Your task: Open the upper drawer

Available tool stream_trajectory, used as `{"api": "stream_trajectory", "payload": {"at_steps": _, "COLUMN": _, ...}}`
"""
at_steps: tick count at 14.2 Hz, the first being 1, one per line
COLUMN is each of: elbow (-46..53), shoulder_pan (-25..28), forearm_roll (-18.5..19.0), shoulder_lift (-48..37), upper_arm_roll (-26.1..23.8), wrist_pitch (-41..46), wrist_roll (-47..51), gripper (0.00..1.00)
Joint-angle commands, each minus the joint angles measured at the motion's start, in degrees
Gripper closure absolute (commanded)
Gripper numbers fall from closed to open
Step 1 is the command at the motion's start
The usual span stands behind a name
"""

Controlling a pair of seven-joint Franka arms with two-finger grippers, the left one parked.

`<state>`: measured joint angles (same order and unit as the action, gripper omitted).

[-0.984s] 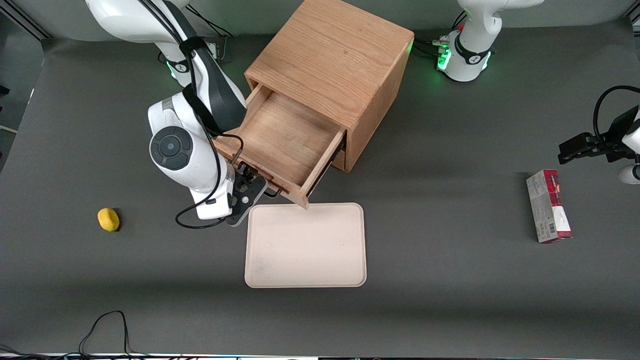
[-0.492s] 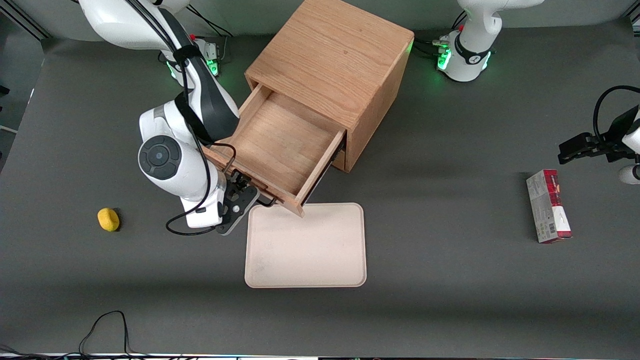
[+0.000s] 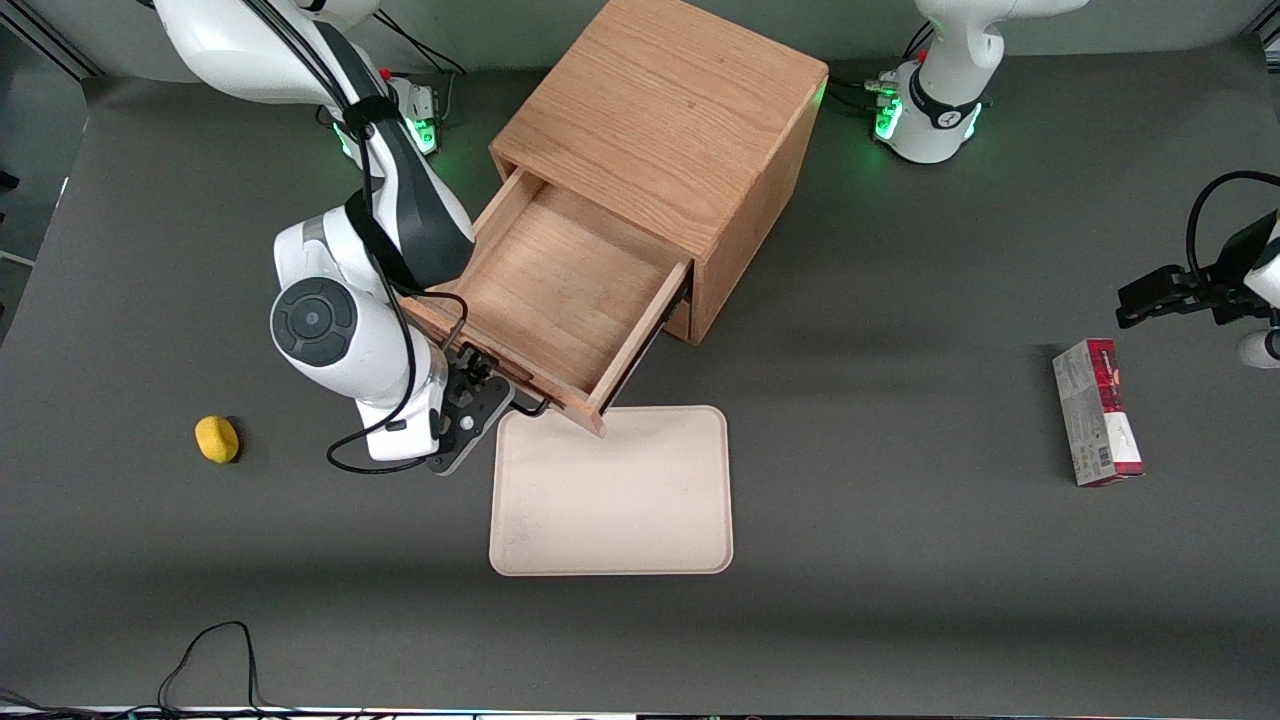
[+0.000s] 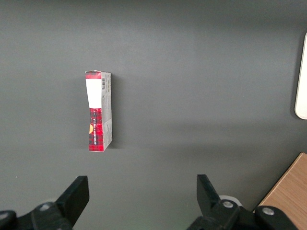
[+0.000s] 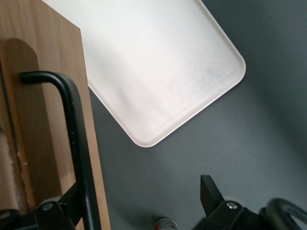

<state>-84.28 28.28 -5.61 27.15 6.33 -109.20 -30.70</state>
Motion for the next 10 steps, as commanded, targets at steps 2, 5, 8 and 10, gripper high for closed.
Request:
{"api": "stream_trajectory", "payload": {"at_steps": 2, "elbow": 6.4, "shoulder_pan": -0.6, "forearm_roll": 0.5, "shoulder_lift": -0.3, "upper_arm_roll": -0.2, "wrist_pitch": 4.0, "wrist_roll": -0.1, "gripper": 0.0}}
{"api": "stream_trajectory", "payload": {"at_steps": 5, "elbow": 11.1, "shoulder_pan": -0.8, "forearm_roll": 0.5, "shoulder_lift": -1.2, "upper_arm_roll": 0.6, "wrist_pitch": 8.5, "wrist_roll": 1.8, "gripper": 0.0}}
{"api": "stream_trajectory", "payload": {"at_steps": 8, "elbow": 12.4, "shoulder_pan": -0.7, "forearm_roll": 0.7, "shoulder_lift": -5.7, "upper_arm_roll": 3.2, "wrist_pitch": 13.1, "wrist_roll": 7.0, "gripper": 0.0}}
{"api": "stream_trajectory", "payload": {"at_steps": 10, "elbow": 12.0, "shoulder_pan": -0.4, "forearm_roll": 0.9, "shoulder_lift": -7.9, "upper_arm_roll": 5.0, "wrist_pitch": 15.6, "wrist_roll": 10.6, "gripper": 0.0}}
